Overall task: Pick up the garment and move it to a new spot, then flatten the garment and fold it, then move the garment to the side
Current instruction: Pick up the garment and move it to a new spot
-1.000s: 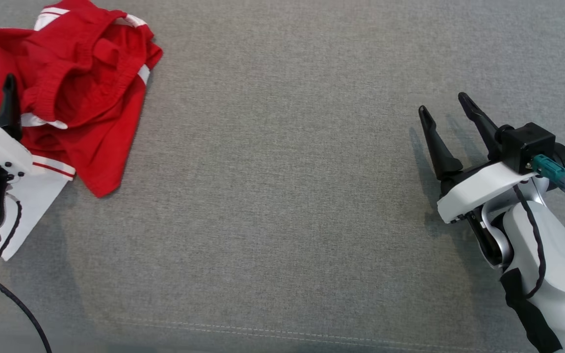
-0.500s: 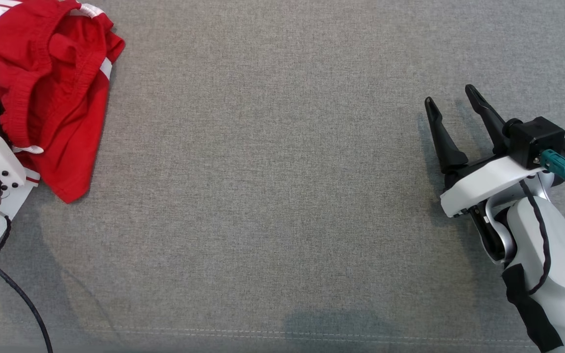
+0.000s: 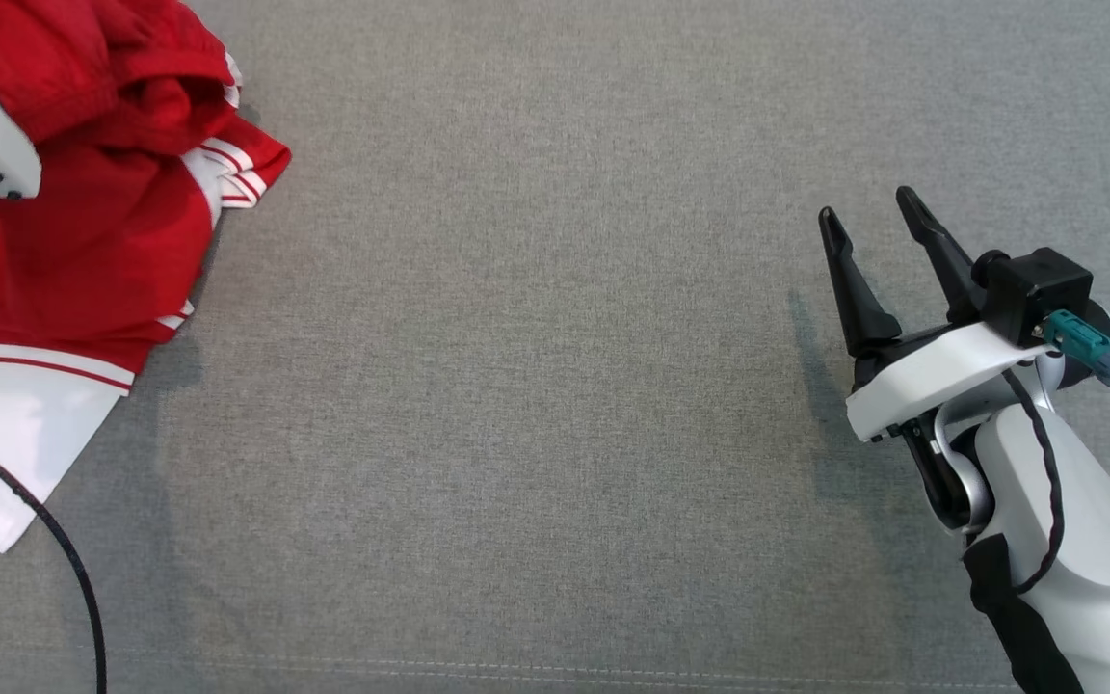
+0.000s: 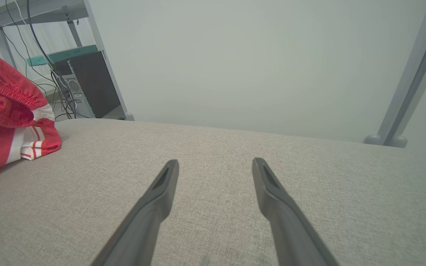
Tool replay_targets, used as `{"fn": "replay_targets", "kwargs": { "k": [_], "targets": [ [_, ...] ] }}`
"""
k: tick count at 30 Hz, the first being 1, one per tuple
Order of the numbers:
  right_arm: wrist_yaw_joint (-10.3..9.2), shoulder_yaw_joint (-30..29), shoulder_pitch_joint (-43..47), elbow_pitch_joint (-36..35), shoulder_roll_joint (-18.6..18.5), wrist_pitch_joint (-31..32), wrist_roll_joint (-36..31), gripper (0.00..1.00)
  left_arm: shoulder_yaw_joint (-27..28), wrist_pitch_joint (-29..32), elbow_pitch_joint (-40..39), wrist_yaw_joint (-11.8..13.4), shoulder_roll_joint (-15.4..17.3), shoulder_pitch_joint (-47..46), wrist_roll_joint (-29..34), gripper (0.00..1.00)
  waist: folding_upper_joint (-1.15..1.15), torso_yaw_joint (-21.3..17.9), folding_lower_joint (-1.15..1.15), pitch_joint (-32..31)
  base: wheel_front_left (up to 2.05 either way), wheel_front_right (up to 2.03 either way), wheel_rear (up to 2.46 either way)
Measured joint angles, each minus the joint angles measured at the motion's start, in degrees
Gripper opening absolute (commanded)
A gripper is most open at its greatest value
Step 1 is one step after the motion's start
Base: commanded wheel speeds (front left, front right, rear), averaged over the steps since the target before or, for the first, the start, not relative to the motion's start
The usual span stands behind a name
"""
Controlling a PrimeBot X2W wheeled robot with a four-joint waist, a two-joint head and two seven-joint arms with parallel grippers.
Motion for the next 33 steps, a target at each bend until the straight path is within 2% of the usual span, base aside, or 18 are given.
{"fn": "replay_targets", "kwargs": {
  "k": [4, 12, 20, 25, 26, 27, 33],
  "targets": [
    [0.0, -0.18, 1.39, 0.45, 0.86, 0.0, 0.6, 1.0, -0.68, -0.02, -8.03, -0.93, -1.85, -0.79, 1.93, 0.0, 0.0, -0.18, 0.0, -2.89, 0.0, 0.0, 0.0],
    [0.0, -0.33, 3.65, 1.03, 1.87, 0.0, 1.13, 1.0, -1.92, -0.52, -19.36, -1.45, -9.34, 1.47, 2.1, 0.0, 0.0, -2.49, 0.0, -7.18, 0.0, 0.0, 0.0],
    [0.0, -0.15, 5.37, 1.08, 1.81, 0.0, 1.52, 1.0, -3.52, -0.49, -18.93, -1.47, -18.98, 15.31, -0.8, 0.0, 0.0, -8.15, 0.0, -8.52, 0.0, 0.0, 0.0],
    [0.0, 0.53, 5.39, 1.19, 1.77, 0.0, 1.55, 1.0, -6.38, -0.47, -14.54, -1.98, -22.01, 21.99, -1.33, 0.0, 0.0, -11.26, 0.0, -8.08, 0.0, 0.0, 0.0],
    [0.0, 0.69, 5.39, 1.29, 1.76, 0.0, 1.56, 1.0, -7.04, -0.48, -13.71, -2.04, -22.14, 22.96, -1.36, 0.39, 0.0, -11.78, 0.0, -7.98, 0.0, 0.0, 0.0],
    [0.0, 0.92, 5.38, 1.33, 1.74, 0.0, 1.58, 1.0, -8.05, -0.46, -12.9, -2.27, -22.17, 23.81, -1.32, 1.0, 0.0, -12.22, 0.0, -7.91, 0.0, 0.0, 0.0],
    [0.0, 2.12, 5.37, 1.59, 1.71, 0.0, 2.57, 1.0, -12.29, -0.43, -11.62, -2.86, -22.36, 27.59, -3.05, 1.0, 0.0, -13.07, 0.0, -8.47, 0.0, 0.0, 0.0]
  ]
}}
